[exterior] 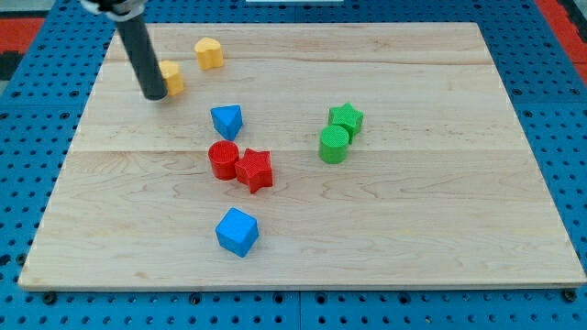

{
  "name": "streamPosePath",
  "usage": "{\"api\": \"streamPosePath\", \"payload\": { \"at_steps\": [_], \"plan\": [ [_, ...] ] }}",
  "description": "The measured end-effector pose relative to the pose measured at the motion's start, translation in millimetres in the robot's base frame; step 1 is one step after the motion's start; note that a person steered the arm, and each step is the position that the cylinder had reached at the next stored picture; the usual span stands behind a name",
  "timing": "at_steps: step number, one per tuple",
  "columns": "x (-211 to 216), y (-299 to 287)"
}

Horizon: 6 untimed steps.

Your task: Slide the blue cube closer to the blue triangle

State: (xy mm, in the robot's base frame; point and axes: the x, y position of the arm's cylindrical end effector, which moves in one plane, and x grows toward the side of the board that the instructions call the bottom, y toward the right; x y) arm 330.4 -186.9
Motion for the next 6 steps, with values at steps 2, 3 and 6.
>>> {"api": "streamPosePath", "payload": {
  "at_steps": [2, 3, 6],
  "plan": [
    [-26, 18],
    [-8, 25],
    [239, 46]
  ]
}}
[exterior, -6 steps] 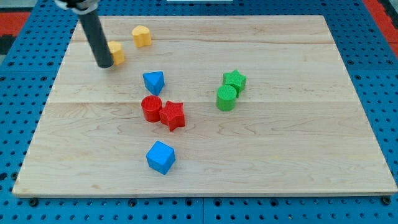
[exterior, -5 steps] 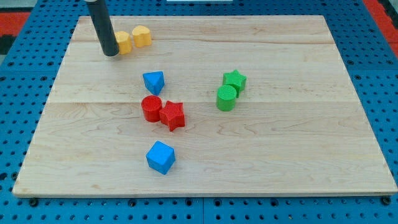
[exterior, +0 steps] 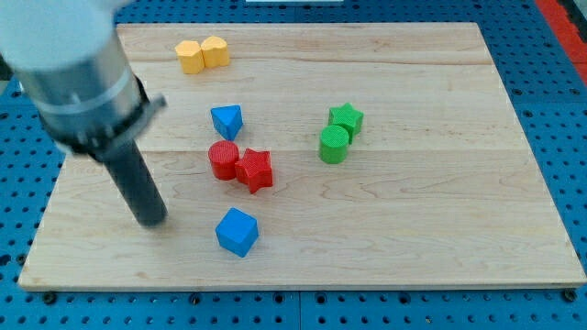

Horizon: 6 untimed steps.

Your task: Slide the blue cube closer to the blue triangle

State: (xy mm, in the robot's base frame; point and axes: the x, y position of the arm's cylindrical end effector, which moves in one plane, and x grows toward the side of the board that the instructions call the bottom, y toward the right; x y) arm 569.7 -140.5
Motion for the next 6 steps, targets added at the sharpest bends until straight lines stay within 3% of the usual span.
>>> {"api": "streamPosePath", "payload": {
  "at_steps": [1, 2, 3, 5, 6],
  "plan": [
    [32, 77],
    [10, 130],
    [-20, 89],
    [34, 47],
    [-35, -9]
  ]
}}
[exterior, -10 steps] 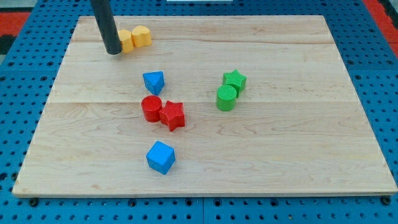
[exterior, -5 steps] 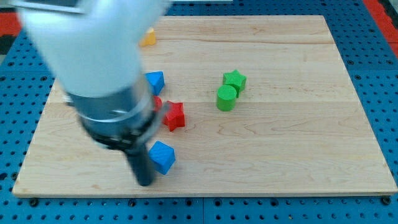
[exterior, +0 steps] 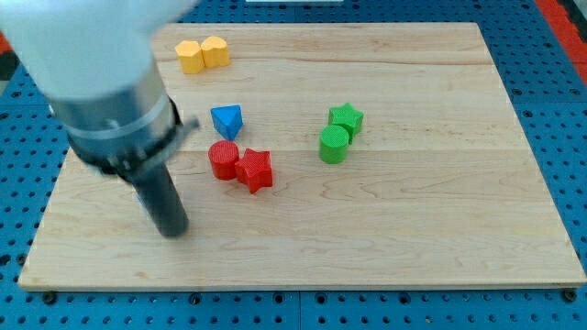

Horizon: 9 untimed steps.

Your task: Slide the blue cube closer to the blue triangle

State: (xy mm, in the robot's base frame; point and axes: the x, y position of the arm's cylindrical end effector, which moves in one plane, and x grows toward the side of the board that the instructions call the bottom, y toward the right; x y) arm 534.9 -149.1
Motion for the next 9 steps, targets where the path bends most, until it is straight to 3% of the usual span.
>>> {"api": "streamPosePath", "payload": {
  "at_steps": [1, 2, 3, 4, 5, 6, 7, 8, 9],
  "plan": [
    [-35, -4],
    [3, 8],
    [-25, -40],
    [-71, -14],
    [-85, -1],
    [-16, 3],
    [-31, -66],
    [-92, -90],
    [-110, -78]
  ]
}}
